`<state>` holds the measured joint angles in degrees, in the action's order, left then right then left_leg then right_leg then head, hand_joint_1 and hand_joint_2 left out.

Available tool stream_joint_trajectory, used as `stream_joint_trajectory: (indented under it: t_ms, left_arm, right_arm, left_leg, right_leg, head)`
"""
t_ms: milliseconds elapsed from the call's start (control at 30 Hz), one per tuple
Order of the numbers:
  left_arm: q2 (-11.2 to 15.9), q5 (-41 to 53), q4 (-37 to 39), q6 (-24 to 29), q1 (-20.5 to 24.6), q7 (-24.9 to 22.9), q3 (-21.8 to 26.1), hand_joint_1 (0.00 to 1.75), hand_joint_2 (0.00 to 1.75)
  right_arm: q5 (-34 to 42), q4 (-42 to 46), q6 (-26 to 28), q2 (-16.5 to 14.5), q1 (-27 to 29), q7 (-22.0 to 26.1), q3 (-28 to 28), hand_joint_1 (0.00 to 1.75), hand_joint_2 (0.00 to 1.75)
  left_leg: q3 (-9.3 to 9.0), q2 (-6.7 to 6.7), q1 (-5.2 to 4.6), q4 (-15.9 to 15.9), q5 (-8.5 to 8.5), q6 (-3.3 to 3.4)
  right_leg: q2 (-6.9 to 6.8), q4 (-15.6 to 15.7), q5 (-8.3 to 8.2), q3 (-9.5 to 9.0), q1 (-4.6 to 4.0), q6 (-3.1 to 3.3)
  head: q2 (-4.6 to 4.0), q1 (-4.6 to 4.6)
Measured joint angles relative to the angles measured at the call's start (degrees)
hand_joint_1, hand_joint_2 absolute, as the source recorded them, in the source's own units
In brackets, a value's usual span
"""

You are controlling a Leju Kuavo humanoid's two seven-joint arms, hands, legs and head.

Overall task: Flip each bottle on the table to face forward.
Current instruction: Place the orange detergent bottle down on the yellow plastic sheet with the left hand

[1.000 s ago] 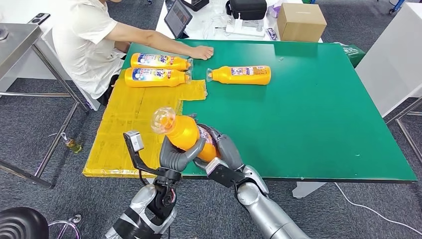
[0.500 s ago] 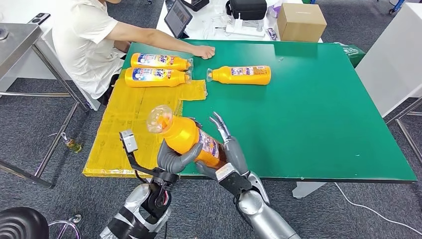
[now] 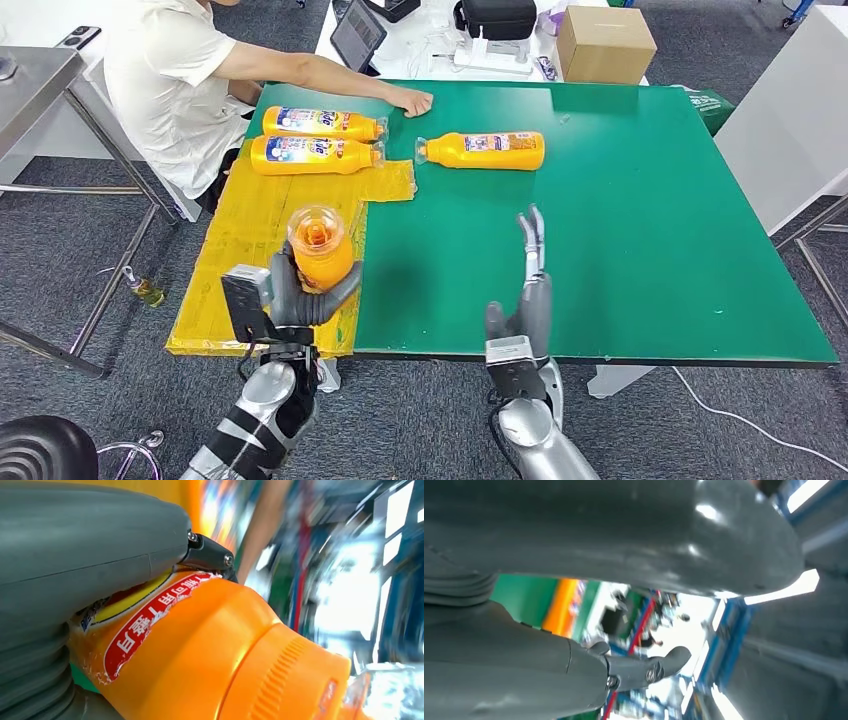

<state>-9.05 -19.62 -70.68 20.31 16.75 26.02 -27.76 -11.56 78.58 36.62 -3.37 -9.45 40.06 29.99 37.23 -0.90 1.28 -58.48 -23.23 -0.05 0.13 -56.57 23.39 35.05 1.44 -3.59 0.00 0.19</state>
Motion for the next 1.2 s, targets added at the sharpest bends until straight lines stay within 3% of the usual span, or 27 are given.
stream_joint_trajectory:
  t_ms: [67,100,167,267,400,600,633,733,767,833,967,1200]
  left_arm:
    - [0.5,20.5,4.8,15.2,2.8,3.1,1.6,1.73,1.75]
    - [0.5,29.2,7.1,18.4,4.0,3.3,3.1,1.72,1.75]
    - [0.0,40.0,10.0,18.9,5.2,2.5,6.8,1.74,1.75]
    - [-0.4,45.3,13.6,18.6,6.8,0.4,10.2,1.75,1.75]
    - [-0.2,51.5,17.9,18.2,9.1,-5.5,10.6,1.75,1.75]
    - [0.2,54.6,24.9,12.5,13.2,-12.8,10.2,1.71,1.75]
    - [0.2,54.6,26.1,11.8,13.9,-13.1,10.2,1.61,1.75]
    - [0.2,54.6,29.1,9.3,16.0,-13.7,10.0,1.01,1.75]
    - [0.2,54.5,30.0,8.3,16.7,-13.8,9.9,0.91,1.75]
    - [0.2,54.3,31.7,6.7,18.0,-14.0,9.8,0.91,1.75]
    - [0.2,54.0,33.8,6.0,19.3,-14.0,9.7,0.01,1.75]
    - [0.2,53.2,36.5,4.9,19.6,-13.4,9.6,0.0,1.75]
  right_arm:
    - [-2.5,5.3,3.3,-1.9,2.0,0.0,-5.6,0.0,0.0]
    - [-3.2,6.9,3.4,-2.7,2.4,0.0,-7.8,0.0,0.0]
    - [-3.0,8.0,3.5,-3.3,2.7,0.0,-9.7,0.0,0.0]
    - [-2.6,8.7,3.5,-3.9,2.9,0.0,-11.1,0.0,0.0]
    - [-1.0,8.8,3.5,-4.0,2.9,0.0,-11.5,0.0,0.0]
    - [2.1,7.9,3.4,-4.0,2.6,0.0,-11.5,0.0,0.0]
    - [2.4,7.6,3.3,-4.0,2.5,0.0,-11.4,0.0,0.0]
    - [2.8,6.8,2.9,-4.0,2.3,0.0,-11.4,0.0,0.0]
    - [2.8,6.6,2.7,-4.0,2.2,0.0,-11.4,0.0,0.0]
    - [3.0,6.0,2.5,-4.0,2.0,0.0,-11.4,0.0,0.0]
    - [3.0,5.1,2.5,-4.0,1.8,0.0,-11.4,0.0,0.0]
    - [2.4,3.5,3.0,-3.9,1.2,0.0,-10.6,0.0,0.0]
  left_leg:
    - [-0.01,0.0,0.01,0.0,0.01,-0.01]
    - [-0.01,0.01,0.01,0.0,0.02,-0.01]
    - [-0.03,0.02,0.0,0.0,0.02,-0.01]
    - [-0.03,0.02,0.0,0.0,0.02,-0.01]
    - [-0.01,-0.02,0.0,0.0,0.03,-0.01]
    - [0.0,0.0,0.0,0.0,0.03,-0.01]
    - [0.0,0.0,0.0,0.0,0.03,-0.01]
    - [-0.01,0.0,0.0,0.0,0.03,-0.01]
    - [-0.01,-0.01,0.0,0.0,0.03,-0.01]
    - [-0.02,-0.02,0.0,0.0,0.03,-0.01]
    - [-0.06,-0.01,0.0,0.0,0.04,-0.01]
    - [-0.07,0.0,0.0,0.0,0.06,-0.02]
  right_leg:
    - [0.0,0.0,0.0,-0.01,0.0,0.0]
    - [0.0,0.0,-0.01,-0.01,0.0,0.0]
    - [0.01,0.0,-0.01,-0.02,0.01,0.0]
    - [0.01,0.0,-0.02,-0.01,0.01,0.0]
    - [-0.01,0.0,-0.01,-0.02,0.01,0.0]
    - [0.0,0.0,-0.02,0.0,0.01,0.0]
    - [0.0,0.0,-0.02,-0.01,0.01,0.0]
    - [0.0,0.0,-0.02,-0.03,0.01,0.0]
    - [0.0,0.0,-0.02,-0.04,0.01,0.0]
    - [-0.01,0.0,-0.01,-0.07,0.01,0.0]
    - [-0.01,0.0,-0.02,-0.1,0.01,0.0]
    - [0.0,0.0,-0.03,-0.08,0.0,0.0]
  head:
    - [0.0,0.0]
    - [0.0,0.0]
    - [0.0,0.01]
    - [0.0,-0.01]
    - [0.0,0.01]
    - [0.0,0.0]
    - [0.0,-0.01]
    - [0.0,-0.01]
    - [0.0,0.0]
    - [0.0,0.0]
    - [0.0,0.0]
    - [0.0,0.01]
